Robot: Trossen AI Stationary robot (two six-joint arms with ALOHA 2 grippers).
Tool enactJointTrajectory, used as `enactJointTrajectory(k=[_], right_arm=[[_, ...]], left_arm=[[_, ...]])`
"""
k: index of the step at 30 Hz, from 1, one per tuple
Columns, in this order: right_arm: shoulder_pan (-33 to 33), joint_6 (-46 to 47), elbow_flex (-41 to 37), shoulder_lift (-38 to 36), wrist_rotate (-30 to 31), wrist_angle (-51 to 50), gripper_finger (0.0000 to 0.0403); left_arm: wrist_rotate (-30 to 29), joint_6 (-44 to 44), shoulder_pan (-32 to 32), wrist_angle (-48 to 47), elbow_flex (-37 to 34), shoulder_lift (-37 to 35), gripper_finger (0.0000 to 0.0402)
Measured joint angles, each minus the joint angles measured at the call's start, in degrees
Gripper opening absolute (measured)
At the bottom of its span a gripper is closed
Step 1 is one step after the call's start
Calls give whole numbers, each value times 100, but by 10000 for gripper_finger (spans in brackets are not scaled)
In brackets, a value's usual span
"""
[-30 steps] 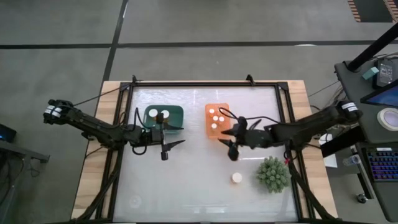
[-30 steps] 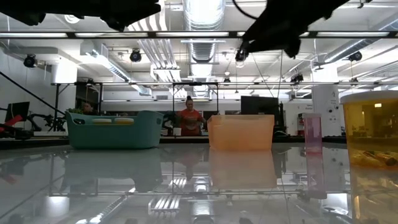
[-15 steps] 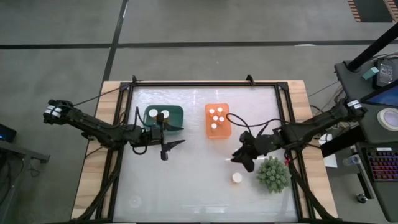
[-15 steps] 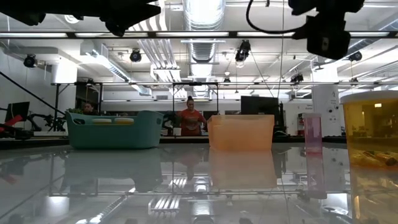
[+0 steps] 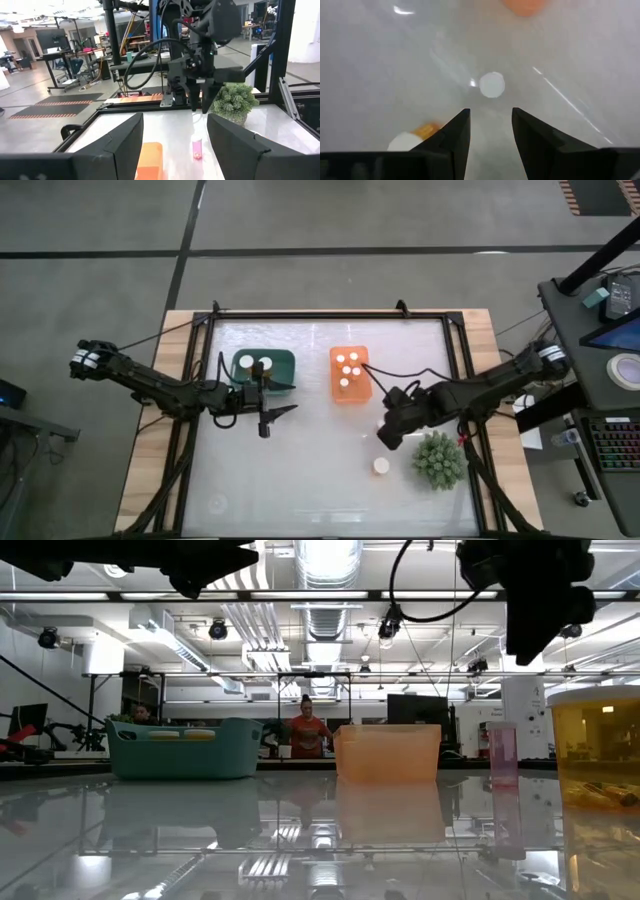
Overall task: Pick and place medicine bottles into bin by pill shape (circle, oval)
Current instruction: Put the small pink pill bottle into the orange bin
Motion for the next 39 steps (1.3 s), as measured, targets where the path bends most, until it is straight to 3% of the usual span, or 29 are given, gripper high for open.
enactJointTrajectory(k=[6, 14, 22, 39], right_arm=[[-155, -105, 658, 726, -12, -270, 144], [-423, -149, 1362, 1632, -49, -1319, 212], [-536, -310, 1416, 2026, -359, -1241, 258], [-536, -404, 1304, 2403, -466, -817, 248]], left_arm=[[0, 2, 0, 0, 0, 0, 205], [1, 4, 0, -39, 0, 0, 205], [1, 6, 1, -57, 0, 2, 205], [1, 9, 0, -61, 0, 2, 205]])
